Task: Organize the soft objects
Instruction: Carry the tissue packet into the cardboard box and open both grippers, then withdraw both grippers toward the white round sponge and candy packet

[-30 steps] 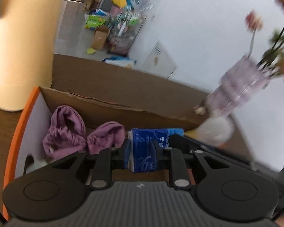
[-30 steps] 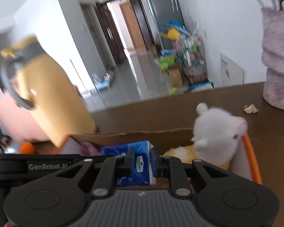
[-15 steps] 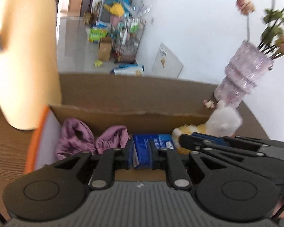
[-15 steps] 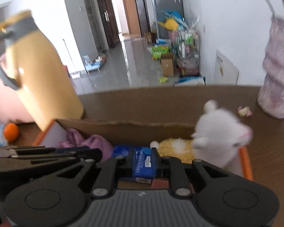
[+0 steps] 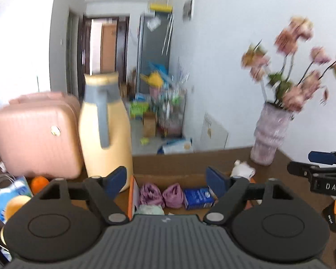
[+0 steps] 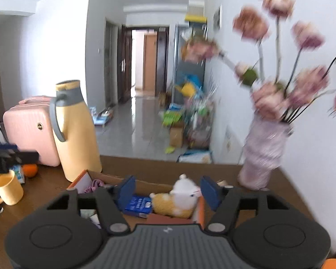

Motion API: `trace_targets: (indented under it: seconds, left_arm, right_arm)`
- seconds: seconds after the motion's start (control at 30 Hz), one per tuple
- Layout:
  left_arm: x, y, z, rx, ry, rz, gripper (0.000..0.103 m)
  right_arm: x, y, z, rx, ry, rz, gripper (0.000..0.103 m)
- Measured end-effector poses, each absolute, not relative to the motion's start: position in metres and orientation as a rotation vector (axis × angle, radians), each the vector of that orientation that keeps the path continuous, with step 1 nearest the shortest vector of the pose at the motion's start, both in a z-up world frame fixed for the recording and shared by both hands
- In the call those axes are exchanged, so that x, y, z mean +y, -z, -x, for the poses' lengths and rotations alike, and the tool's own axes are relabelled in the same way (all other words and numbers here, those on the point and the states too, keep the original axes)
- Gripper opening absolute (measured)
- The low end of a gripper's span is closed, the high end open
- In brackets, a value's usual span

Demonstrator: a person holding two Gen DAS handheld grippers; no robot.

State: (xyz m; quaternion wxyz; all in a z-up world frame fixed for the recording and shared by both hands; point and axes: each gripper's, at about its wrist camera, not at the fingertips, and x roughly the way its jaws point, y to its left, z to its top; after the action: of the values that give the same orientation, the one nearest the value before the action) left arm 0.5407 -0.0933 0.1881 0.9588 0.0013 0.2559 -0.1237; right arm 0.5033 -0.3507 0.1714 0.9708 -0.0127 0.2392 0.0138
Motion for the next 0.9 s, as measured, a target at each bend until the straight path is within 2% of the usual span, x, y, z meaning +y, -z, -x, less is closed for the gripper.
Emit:
trace_targets:
  seconds: [0.03,0.1,0.13,0.3,0.5,0.9]
  left_arm:
    - [-0.09,-0.194,-0.527,0.484,0.252,-0.002,0.09]
    - [-0.086,-0.202,-0.506,0.437,0.255,-0.006,0.094]
    - [-0.083,-0.205,-0.494,0.408,0.254,-0.008,0.096]
    - [-0.082,-0.219,-0.45,0.297,0.225,-0.07,0.099]
    - [-0.08,-0.221,-0.414,0.267,0.206,-0.066,0.102]
    - [-0.041,-0.136,-0.267,0.155,0.105,-0.06,0.103]
  right_arm:
    - [-0.349,-0.174,-0.492,0.459,-0.027,0.041,0.068]
    - [-0.345,-0.181,-0.469,0.413,-0.026,0.073,0.08]
    - [-0.343,-0.185,-0.459,0.391,-0.024,0.094,0.082]
    - [-0.332,-0.197,-0.426,0.356,-0.024,0.145,0.082]
    - [-0.33,-0.201,-0.393,0.31,-0.036,0.074,0.085]
    - [-0.322,-0.112,-0.262,0.293,-0.225,-0.068,0.088]
